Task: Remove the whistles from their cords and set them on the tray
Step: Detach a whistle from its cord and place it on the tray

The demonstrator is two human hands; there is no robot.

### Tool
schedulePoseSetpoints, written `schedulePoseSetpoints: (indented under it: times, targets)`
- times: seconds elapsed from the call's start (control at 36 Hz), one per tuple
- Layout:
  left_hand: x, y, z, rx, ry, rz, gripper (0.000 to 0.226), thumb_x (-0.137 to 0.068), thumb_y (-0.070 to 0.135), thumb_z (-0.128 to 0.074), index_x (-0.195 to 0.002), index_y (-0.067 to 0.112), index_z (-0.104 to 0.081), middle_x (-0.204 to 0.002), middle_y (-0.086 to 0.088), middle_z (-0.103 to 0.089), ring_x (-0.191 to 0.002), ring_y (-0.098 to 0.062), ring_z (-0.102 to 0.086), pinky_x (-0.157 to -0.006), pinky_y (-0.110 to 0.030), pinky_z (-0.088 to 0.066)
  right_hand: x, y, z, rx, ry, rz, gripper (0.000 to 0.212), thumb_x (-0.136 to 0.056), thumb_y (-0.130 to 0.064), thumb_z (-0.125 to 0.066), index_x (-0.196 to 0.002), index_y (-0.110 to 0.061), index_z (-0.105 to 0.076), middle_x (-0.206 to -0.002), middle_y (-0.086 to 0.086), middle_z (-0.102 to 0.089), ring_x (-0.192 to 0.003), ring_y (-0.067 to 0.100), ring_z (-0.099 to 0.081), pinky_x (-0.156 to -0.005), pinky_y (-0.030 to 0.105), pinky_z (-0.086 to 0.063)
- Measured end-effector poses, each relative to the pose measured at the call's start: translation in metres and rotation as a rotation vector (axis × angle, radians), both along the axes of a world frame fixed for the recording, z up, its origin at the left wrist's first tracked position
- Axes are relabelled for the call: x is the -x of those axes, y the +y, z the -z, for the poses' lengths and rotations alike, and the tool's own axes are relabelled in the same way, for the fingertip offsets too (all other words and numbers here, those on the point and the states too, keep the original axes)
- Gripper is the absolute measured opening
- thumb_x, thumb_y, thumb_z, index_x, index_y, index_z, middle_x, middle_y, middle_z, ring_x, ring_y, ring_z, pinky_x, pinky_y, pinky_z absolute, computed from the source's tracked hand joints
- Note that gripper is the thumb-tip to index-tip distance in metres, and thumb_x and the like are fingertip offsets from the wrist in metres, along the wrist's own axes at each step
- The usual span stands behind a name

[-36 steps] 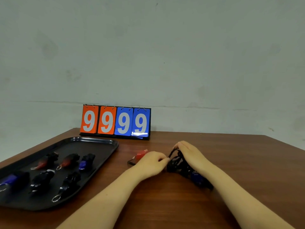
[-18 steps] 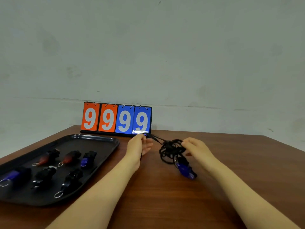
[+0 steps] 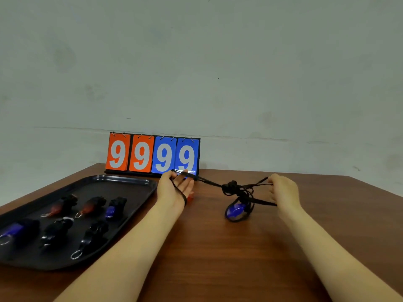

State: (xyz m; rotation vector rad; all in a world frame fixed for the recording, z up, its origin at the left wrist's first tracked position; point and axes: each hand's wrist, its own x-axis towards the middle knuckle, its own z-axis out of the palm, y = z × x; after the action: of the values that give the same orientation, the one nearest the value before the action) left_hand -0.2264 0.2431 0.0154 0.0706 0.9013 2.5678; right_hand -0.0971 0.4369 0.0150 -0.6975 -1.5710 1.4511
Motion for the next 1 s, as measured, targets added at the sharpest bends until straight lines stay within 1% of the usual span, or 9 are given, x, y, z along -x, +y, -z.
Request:
schedulePoseSetpoints:
  times: [0.11, 0.28, 0.36, 0.42, 0.53, 0.61, 0.69, 0.86, 1.0]
  targets:
    - [-0.007, -0.001, -0.005, -0.015, -0.017, -0.019, 0.028, -0.098, 0.022, -0.046, -0.072, 0.015, -0.051, -0.082, -0.006, -0.066, -0.079, -0.019, -0.062, -0.087, -0.037, -0.042, -0.003, 0.001, 0.006, -0.569, -0.392, 0.219, 0.014, -0.095, -0.019, -0.046, -0.084, -0.015, -0.053, -0.073, -0.004, -0.05, -0.066, 0.014, -0.046, -0.053, 0.03, -0.032]
    - [0.007, -0.012, -0.007, -0.118, -0.092, -0.154, 0.018, -0.098, 0.023, -0.049, -0.083, 0.014, -0.053, -0.101, -0.008, -0.066, -0.096, -0.021, -0.064, -0.059, -0.028, -0.05, -0.008, 0.015, 0.008, -0.51, -0.426, 0.291, 0.025, -0.095, -0.016, -0.045, -0.071, -0.014, -0.049, -0.065, 0.002, -0.047, -0.058, 0.018, -0.042, -0.05, 0.029, -0.03]
    - [0.002, -0.013, -0.008, -0.013, -0.031, -0.159, 0.02, -0.097, 0.023, -0.049, -0.079, 0.016, -0.054, -0.09, -0.005, -0.065, -0.076, -0.015, -0.062, -0.043, -0.023, -0.046, -0.007, 0.017, 0.012, -0.485, -0.457, 0.264, 0.029, -0.095, -0.015, -0.044, -0.067, -0.008, -0.046, -0.062, 0.01, -0.042, -0.058, 0.025, -0.04, -0.055, 0.032, -0.034]
    - [0.004, -0.011, -0.007, 0.036, 0.031, -0.164, 0.015, -0.095, 0.022, -0.052, -0.083, 0.017, -0.057, -0.093, -0.006, -0.065, -0.072, -0.016, -0.064, -0.047, -0.024, -0.048, -0.007, 0.018, 0.014, -0.48, -0.489, 0.249, 0.027, -0.095, -0.017, -0.043, -0.076, -0.004, -0.056, -0.073, 0.019, -0.052, -0.065, 0.033, -0.05, -0.061, 0.036, -0.044]
    - [0.007, -0.004, -0.005, 0.165, 0.149, -0.148, 0.011, -0.095, 0.02, -0.053, -0.087, 0.016, -0.059, -0.089, -0.007, -0.066, -0.069, -0.018, -0.065, -0.057, -0.028, -0.051, -0.004, 0.015, 0.017, -0.543, -0.613, 0.184, 0.02, -0.094, -0.024, -0.042, -0.094, -0.016, -0.061, -0.098, 0.005, -0.063, -0.085, 0.024, -0.058, -0.073, 0.035, -0.048]
    - [0.001, 0.002, -0.004, 0.27, 0.256, -0.081, 0.017, -0.095, 0.021, -0.051, -0.082, 0.015, -0.059, -0.077, -0.006, -0.068, -0.066, -0.02, -0.065, -0.064, -0.033, -0.052, 0.003, 0.008, 0.019, -0.754, -0.585, 0.167, 0.027, -0.09, -0.025, -0.047, -0.112, -0.022, -0.061, -0.12, 0.002, -0.057, -0.118, 0.023, -0.047, -0.094, 0.041, -0.046]
    - [0.0, 0.006, -0.003, 0.459, 0.383, -0.071, 0.014, -0.093, 0.017, -0.048, -0.085, 0.013, -0.059, -0.08, -0.008, -0.066, -0.069, -0.021, -0.061, -0.066, -0.034, -0.049, 0.005, -0.008, 0.019, -0.87, -0.43, -0.138, 0.033, -0.094, -0.025, -0.048, -0.126, -0.029, -0.055, -0.132, -0.01, -0.049, -0.131, 0.011, -0.032, -0.107, 0.036, -0.033]
    - [0.015, 0.01, 0.019, 0.941, 0.758, -0.37, 0.031, -0.097, 0.023, -0.044, -0.128, 0.02, -0.047, -0.115, -0.012, -0.057, -0.095, -0.027, -0.06, -0.065, -0.031, -0.052, 0.013, -0.029, 0.023, -1.059, -0.613, -0.419, 0.028, -0.093, -0.043, -0.056, -0.119, -0.034, -0.063, -0.117, -0.018, -0.058, -0.112, 0.003, -0.045, -0.096, 0.026, -0.039]
    - [0.005, 0.012, 0.017, 1.063, 1.19, -0.281, 0.035, -0.097, 0.028, -0.045, -0.131, 0.025, -0.054, -0.121, 0.007, -0.056, -0.113, -0.01, -0.051, -0.096, -0.033, -0.046, 0.012, -0.029, 0.02, -0.812, -0.458, -0.391, 0.015, -0.093, -0.031, -0.061, -0.081, -0.026, -0.07, -0.079, -0.012, -0.069, -0.075, 0.003, -0.062, -0.072, 0.025, -0.048]
